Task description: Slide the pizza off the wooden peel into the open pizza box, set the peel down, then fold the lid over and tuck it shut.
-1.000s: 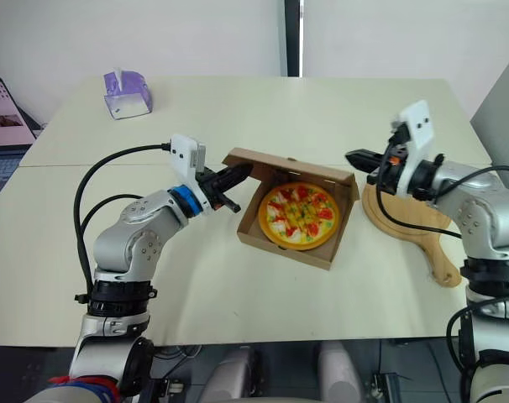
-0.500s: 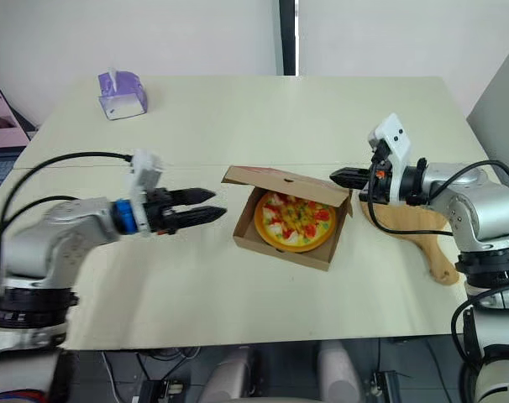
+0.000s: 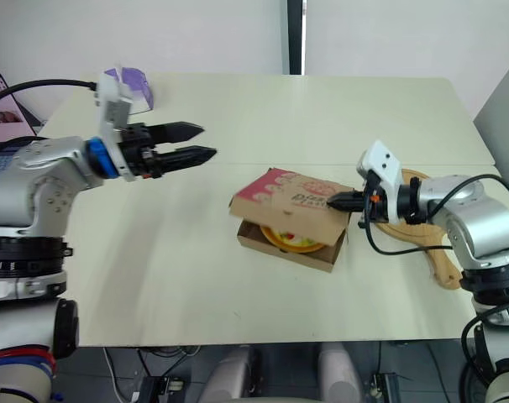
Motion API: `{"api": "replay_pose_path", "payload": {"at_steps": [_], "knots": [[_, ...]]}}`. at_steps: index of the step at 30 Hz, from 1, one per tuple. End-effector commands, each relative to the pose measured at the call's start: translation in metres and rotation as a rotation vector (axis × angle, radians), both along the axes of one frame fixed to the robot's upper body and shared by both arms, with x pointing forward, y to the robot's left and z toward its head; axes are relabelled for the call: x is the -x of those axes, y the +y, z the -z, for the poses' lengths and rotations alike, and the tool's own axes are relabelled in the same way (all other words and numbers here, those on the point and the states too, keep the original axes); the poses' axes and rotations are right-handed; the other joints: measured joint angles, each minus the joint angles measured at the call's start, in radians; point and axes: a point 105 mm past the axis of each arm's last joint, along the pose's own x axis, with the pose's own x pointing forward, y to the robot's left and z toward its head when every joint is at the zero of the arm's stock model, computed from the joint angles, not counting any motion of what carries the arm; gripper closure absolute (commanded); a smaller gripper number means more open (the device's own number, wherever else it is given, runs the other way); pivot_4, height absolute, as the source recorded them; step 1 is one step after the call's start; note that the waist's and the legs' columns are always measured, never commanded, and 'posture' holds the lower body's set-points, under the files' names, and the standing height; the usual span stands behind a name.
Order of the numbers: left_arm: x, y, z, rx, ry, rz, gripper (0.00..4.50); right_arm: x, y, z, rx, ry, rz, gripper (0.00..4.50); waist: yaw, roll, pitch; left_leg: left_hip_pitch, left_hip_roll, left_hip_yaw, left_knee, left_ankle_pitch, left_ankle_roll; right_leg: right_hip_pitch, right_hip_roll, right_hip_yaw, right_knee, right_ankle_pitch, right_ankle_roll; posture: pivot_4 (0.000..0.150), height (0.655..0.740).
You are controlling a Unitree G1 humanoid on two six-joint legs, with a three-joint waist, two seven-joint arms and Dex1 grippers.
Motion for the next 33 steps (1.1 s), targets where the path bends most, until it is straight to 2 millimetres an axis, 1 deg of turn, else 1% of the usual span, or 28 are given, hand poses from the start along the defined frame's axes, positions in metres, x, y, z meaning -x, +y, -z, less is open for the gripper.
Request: {"api": "replay_pose_path", "payload": {"at_steps": [1, 3, 5, 7, 9, 10, 12, 14, 15, 17, 19, 21, 26, 33], "knots": [[0.008, -0.027, 0.010, -0.102, -0.051, 0.129, 2.54, 0.009, 0.008, -0.007, 0.026, -0.108, -0.053, 4.50, -0.003, 0.000, 0.000, 0.000, 0.000, 0.000, 0.000, 0.000, 0.000, 0.000, 0.000, 0.000, 0.000, 0.000, 0.000, 0.150, 0.7400], [0.009, -0.037, 0.023, -0.151, -0.049, 0.172, 3.21, 0.011, 0.010, -0.006, 0.033, -0.137, -0.062, 4.50, -0.003, 0.000, 0.000, 0.000, 0.000, 0.000, 0.000, 0.000, 0.000, 0.000, 0.000, 0.000, 0.000, 0.000, 0.000, 0.150, 0.7400], [0.009, -0.042, 0.041, -0.205, -0.037, 0.202, 3.87, 0.009, 0.010, -0.015, 0.008, -0.184, -0.047, 4.50, -0.004, 0.000, 0.000, 0.000, 0.000, 0.000, 0.000, 0.000, 0.000, 0.000, 0.001, 0.000, 0.000, 0.000, 0.000, 0.150, 0.7400], [0.009, -0.044, 0.051, -0.231, -0.031, 0.217, 4.49, 0.006, 0.007, -0.024, -0.011, -0.226, -0.025, 4.50, -0.003, 0.000, 0.000, 0.001, 0.000, 0.001, 0.001, 0.000, 0.000, 0.000, 0.001, 0.001, 0.000, 0.000, 0.000, 0.150, 0.7400], [0.007, -0.046, 0.055, -0.227, -0.025, 0.221, 4.49, 0.005, -0.001, -0.034, -0.029, -0.239, 0.009, 4.50, -0.002, 0.000, 0.000, 0.001, 0.000, 0.000, 0.001, 0.000, 0.000, 0.000, 0.001, 0.001, 0.000, 0.000, 0.000, 0.150, 0.7400], [0.007, -0.046, 0.056, -0.224, -0.024, 0.221, 4.49, 0.004, -0.009, -0.038, -0.024, -0.240, 0.032, 4.50, -0.001, 0.000, 0.000, 0.001, 0.000, 0.000, 0.001, 0.000, 0.000, 0.000, 0.000, 0.001, 0.000, 0.000, 0.000, 0.150, 0.7400], [0.006, -0.046, 0.057, -0.218, -0.026, 0.223, 4.49, 0.004, -0.024, -0.039, 0.003, -0.232, 0.074, 4.50, 0.001, 0.000, 0.000, 0.000, 0.000, 0.000, 0.001, 0.000, 0.000, 0.000, 0.000, 0.000, 0.000, 0.000, 0.000, 0.150, 0.7400], [0.006, -0.046, 0.056, -0.211, -0.026, 0.222, 4.49, 0.004, -0.036, -0.035, 0.043, -0.225, 0.108, 4.50, 0.003, 0.000, 0.000, 0.000, 0.000, 0.000, 0.001, 0.000, 0.000, 0.001, 0.000, 0.000, 0.000, 0.000, 0.000, 0.150, 0.7400], [0.006, -0.046, 0.056, -0.210, -0.027, 0.219, 4.49, 0.008, -0.043, -0.024, 0.088, -0.203, 0.109, 4.50, 0.004, 0.000, 0.000, 0.000, 0.000, 0.000, 0.001, 0.000, 0.000, 0.001, 0.000, 0.000, 0.000, 0.000, 0.000, 0.150, 0.7400], [0.005, -0.045, 0.057, -0.211, -0.028, 0.215, 4.49, 0.018, -0.048, -0.002, 0.147, -0.139, 0.087, 4.50, 0.006, 0.000, 0.000, 0.000, 0.000, -0.001, 0.001, 0.000, 0.000, 0.002, 0.000, 0.000, 0.000, 0.000, 0.000, 0.150, 0.7400], [0.005, -0.045, 0.057, -0.209, -0.028, 0.213, 4.49, 0.026, -0.046, 0.013, 0.167, -0.096, 0.056, 4.50, 0.004, 0.000, 0.000, 0.000, 0.000, -0.001, 0.001, 0.000, 0.000, 0.002, 0.000, 0.000, 0.000, 0.000, 0.000, 0.150, 0.7400], [0.005, -0.044, 0.057, -0.209, -0.028, 0.211, 4.49, 0.032, -0.040, 0.020, 0.147, -0.066, 0.034, 4.50, -0.001, 0.000, 0.000, 0.000, 0.000, 0.000, 0.001, 0.000, 0.000, 0.001, 0.000, 0.001, 0.000, 0.000, 0.000, 0.150, 0.7400], [0.005, -0.044, 0.058, -0.208, -0.023, 0.203, 4.49, 0.034, -0.019, 0.024, 0.066, -0.042, 0.004, 4.50, -0.008, 0.000, 0.000, 0.003, 0.001, 0.000, 0.002, 0.000, 0.000, 0.002, 0.002, 0.001, 0.003, 0.000, 0.000, 0.150, 0.7400], [0.004, -0.046, 0.059, -0.201, -0.020, 0.199, 4.49, 0.033, -0.014, 0.026, 0.019, -0.008, 0.018, 4.50, 0.001, 0.000, 0.000, 0.001, 0.000, 0.000, 0.003, 0.000, 0.000, 0.002, 0.001, 0.001, 0.003, 0.000, 0.000, 0.150, 0.7400]]}}
